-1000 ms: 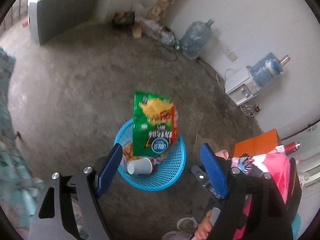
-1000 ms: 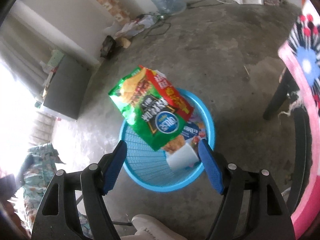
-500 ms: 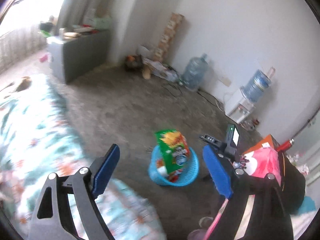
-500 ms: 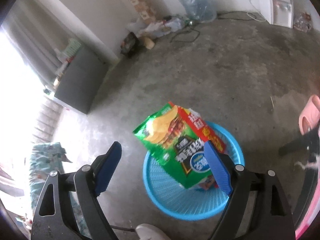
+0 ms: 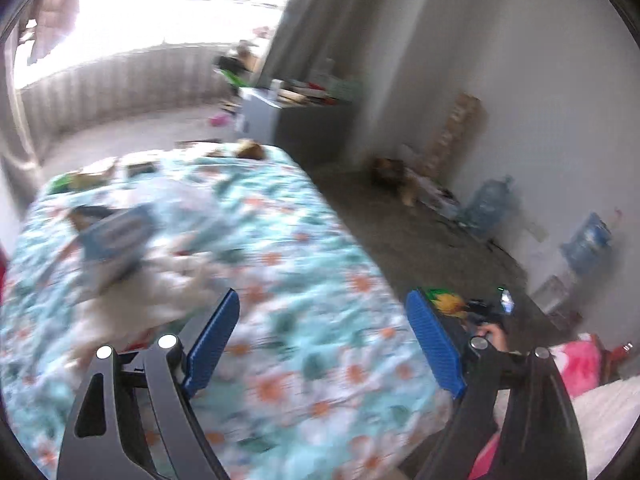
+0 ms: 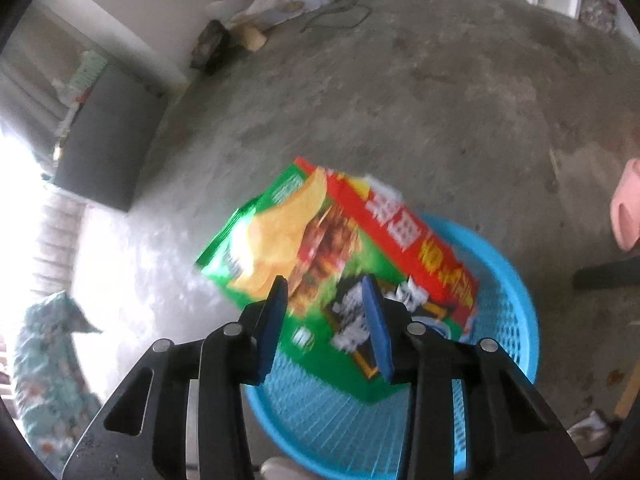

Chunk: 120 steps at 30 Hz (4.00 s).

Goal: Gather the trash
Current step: 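Move both open tools back over the bed, then grasp the orange Enaak snack bag with the left tool while the right tool grasps a clear wrapper, then carry the snack bag and wrapper over the blue wastebasket and open both tools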

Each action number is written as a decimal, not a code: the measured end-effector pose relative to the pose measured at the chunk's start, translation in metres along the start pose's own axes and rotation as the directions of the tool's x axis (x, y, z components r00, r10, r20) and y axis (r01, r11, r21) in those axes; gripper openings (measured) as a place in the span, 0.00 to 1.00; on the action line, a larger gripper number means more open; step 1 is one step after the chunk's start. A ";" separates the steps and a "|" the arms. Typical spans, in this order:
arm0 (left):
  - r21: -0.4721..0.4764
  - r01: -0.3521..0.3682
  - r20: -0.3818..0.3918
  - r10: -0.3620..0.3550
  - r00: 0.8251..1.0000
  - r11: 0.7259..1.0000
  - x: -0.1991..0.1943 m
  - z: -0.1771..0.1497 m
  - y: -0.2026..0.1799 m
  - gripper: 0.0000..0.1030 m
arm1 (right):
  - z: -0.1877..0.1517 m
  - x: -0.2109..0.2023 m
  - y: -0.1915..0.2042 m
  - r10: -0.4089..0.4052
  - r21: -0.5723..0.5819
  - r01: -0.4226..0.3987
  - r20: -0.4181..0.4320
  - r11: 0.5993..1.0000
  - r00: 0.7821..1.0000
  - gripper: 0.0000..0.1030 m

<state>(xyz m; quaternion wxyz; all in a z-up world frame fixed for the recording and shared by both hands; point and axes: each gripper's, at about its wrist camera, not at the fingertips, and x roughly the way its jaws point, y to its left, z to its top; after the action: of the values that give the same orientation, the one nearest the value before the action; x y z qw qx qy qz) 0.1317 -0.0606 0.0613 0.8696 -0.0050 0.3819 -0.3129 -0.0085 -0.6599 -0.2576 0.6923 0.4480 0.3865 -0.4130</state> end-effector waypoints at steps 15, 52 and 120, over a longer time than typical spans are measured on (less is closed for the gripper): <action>-0.143 -0.046 -0.001 0.046 0.999 0.989 -0.011 -0.019 0.057 0.81 | -0.079 0.043 -0.044 -0.011 -0.001 0.011 -0.246 1.000 0.969 0.37; -0.106 -0.188 0.134 0.202 0.970 0.976 -0.052 -0.056 0.132 0.85 | -0.270 -0.286 0.311 0.553 -0.619 -0.672 -0.419 0.406 0.720 0.79; 0.033 0.039 0.194 -0.045 0.980 0.999 -0.017 0.042 0.253 0.01 | -0.310 -0.301 0.441 0.500 -0.829 -0.542 -0.413 0.140 0.761 0.03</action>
<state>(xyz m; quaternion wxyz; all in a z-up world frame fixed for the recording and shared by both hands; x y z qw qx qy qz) 0.2878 0.1421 0.0395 0.8960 -0.0310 0.2904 -0.3345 0.2364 -0.1874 0.0550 0.9076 0.0933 0.3803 0.1512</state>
